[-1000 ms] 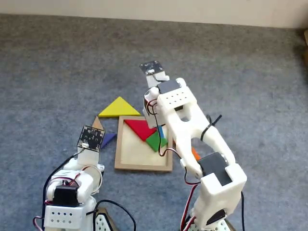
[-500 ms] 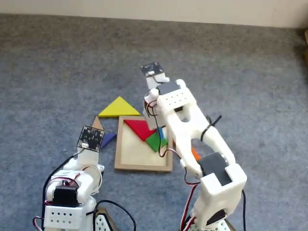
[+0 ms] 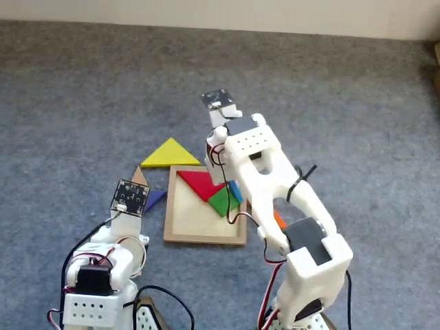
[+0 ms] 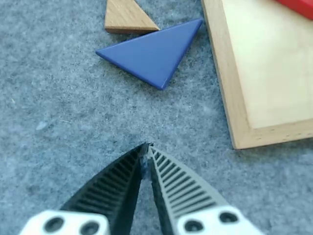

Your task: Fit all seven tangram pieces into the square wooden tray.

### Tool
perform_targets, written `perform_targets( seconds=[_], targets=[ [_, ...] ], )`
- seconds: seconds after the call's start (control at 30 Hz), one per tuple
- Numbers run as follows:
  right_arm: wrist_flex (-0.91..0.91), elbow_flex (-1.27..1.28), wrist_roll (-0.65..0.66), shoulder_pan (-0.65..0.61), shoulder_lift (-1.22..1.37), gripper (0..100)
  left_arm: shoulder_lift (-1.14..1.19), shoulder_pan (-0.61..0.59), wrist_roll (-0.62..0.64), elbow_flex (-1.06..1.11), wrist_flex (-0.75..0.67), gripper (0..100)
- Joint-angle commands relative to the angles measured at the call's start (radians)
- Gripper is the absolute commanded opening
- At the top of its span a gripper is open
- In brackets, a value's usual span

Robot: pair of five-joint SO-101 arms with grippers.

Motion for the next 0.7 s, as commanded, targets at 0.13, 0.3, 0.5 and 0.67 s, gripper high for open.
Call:
perform_targets(
  seconds=[0.13,0.3,0.5,0.67],
  targets=[
    [-0.031,-0.007,0.000,0.067,-0.013,12.7,-0.019,-0.005,0.000,0.019,0.006,0],
    [-0.039,-0.005,0.000,0.104,-0.015,12.7,-0.019,-0.005,0.000,0.019,0.006,0],
    [-0.028,-0.007,0.041,0.101,-0.022,12.7,-0.019,-0.005,0.000,0.019,0.006,0],
    [0.044,-0.015,0.049,0.099,-0.024,12.7,-0.019,-0.005,0.000,0.019,0.006,0]
  ],
)
